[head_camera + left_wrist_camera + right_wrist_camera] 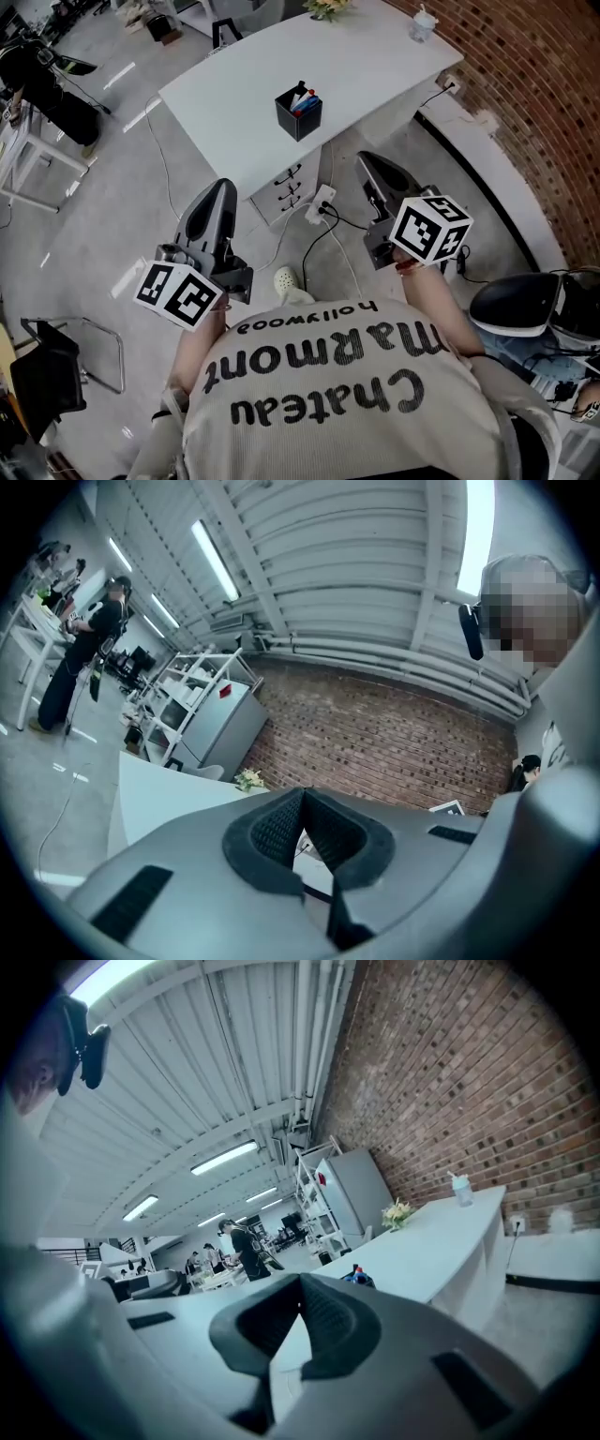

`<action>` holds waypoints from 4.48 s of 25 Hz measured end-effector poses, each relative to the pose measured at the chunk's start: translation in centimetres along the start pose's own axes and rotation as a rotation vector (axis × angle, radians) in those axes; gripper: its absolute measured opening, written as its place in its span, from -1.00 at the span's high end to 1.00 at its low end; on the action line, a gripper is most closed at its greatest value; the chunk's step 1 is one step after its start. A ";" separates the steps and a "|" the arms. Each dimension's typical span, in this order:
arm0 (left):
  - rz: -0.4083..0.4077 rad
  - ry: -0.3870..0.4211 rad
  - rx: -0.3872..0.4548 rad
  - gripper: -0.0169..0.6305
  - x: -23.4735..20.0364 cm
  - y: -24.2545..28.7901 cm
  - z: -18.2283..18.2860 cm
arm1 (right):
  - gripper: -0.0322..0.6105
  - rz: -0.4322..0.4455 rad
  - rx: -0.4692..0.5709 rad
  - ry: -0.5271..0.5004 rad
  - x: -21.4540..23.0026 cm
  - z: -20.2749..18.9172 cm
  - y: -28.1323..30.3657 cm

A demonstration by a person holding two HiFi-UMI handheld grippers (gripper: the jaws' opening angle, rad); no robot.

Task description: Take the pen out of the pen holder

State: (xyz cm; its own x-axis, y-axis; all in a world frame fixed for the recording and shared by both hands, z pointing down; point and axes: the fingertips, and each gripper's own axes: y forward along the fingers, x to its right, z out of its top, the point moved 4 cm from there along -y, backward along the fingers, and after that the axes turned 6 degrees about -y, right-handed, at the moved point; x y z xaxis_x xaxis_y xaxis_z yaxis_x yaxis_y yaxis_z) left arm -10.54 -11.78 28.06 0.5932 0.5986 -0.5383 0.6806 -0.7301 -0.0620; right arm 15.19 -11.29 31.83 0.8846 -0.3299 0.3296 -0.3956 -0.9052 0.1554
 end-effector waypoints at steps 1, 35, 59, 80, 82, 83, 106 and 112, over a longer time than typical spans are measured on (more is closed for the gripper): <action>-0.008 0.001 0.000 0.95 -0.6 0.8 0.7 | 0.89 -0.004 0.004 -0.002 0.1 0.5 1.0; 0.205 -0.029 0.087 0.95 -11.4 14.0 4.0 | 0.58 0.104 -0.219 0.035 14.0 -1.2 21.6; 0.385 -0.026 0.166 0.95 -12.7 12.0 4.2 | 0.47 0.212 -0.428 -0.019 14.9 -4.4 28.0; 0.333 -0.028 0.176 0.95 -13.9 11.0 5.7 | 0.67 0.120 -0.459 -0.010 14.2 -4.5 28.3; 0.327 -0.032 0.172 0.95 -14.1 10.9 5.7 | 0.67 0.106 -0.459 -0.010 14.3 -4.5 28.4; 0.324 -0.035 0.170 0.95 -14.2 10.9 5.7 | 0.68 0.099 -0.458 -0.009 14.3 -4.5 28.4; 0.290 -0.035 0.040 0.95 -17.7 10.5 5.2 | 0.69 -0.051 -0.326 -0.021 12.3 -2.5 26.9; 0.285 -0.031 0.008 0.95 -18.3 10.5 5.1 | 0.69 -0.076 -0.292 -0.036 11.4 -1.6 26.0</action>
State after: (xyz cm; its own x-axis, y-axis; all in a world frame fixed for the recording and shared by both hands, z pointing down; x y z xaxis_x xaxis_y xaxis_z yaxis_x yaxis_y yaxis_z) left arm -16.49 -32.07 33.00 0.7464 0.3584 -0.5607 0.4850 -0.8699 0.0895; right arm 14.57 -38.19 41.12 0.9205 -0.2780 0.2747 -0.3775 -0.8143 0.4410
